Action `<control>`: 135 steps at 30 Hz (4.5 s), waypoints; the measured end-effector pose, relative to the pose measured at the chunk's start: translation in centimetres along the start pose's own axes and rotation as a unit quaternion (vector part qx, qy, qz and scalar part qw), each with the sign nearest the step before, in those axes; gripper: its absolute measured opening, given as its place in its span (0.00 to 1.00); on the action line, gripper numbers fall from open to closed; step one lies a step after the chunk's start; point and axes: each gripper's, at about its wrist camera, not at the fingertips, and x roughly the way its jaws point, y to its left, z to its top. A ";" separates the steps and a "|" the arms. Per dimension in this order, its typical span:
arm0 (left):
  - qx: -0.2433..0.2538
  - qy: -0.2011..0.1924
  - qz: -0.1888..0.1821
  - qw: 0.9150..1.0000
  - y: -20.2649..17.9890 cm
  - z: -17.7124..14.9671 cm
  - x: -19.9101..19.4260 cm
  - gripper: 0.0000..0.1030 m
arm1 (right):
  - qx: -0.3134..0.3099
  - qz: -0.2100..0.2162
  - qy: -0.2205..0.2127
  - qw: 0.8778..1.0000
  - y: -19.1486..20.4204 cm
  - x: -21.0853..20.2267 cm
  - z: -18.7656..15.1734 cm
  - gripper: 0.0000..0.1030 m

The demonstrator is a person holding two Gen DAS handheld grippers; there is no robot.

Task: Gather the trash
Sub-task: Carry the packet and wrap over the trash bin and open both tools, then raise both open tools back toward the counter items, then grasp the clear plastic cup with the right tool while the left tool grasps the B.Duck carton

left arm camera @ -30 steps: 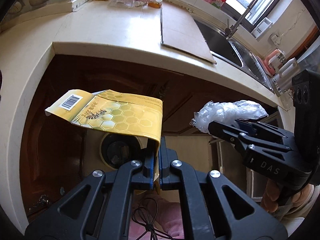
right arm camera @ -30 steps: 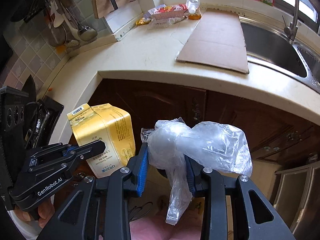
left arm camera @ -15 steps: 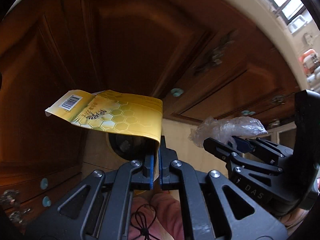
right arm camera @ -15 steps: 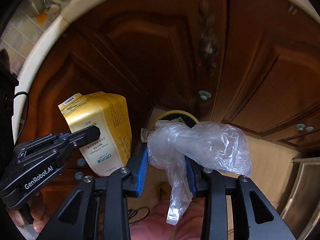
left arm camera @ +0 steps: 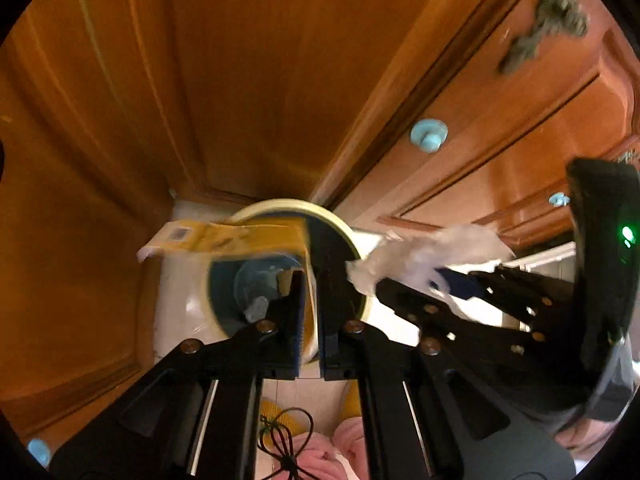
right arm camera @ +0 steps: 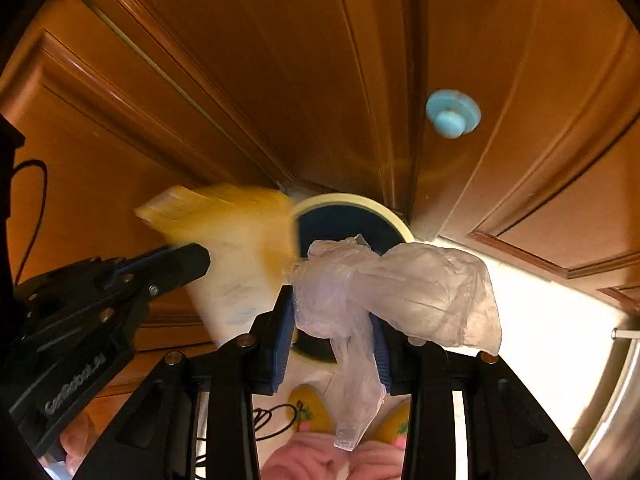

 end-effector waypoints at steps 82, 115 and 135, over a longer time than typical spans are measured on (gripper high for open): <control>0.040 -0.164 0.026 0.985 -9.7 17.9 -50.7 0.62 | 0.008 -0.044 -0.230 0.972 14.0 -51.5 12.9 0.74; 0.178 -0.087 0.138 0.970 -16.9 56.5 -33.4 0.74 | 0.067 0.062 -0.167 0.982 -7.6 -49.5 58.5 0.79; 0.255 0.012 0.177 0.951 -15.2 64.1 -20.4 0.74 | 0.117 0.121 -0.089 0.982 -13.3 -29.5 71.8 0.54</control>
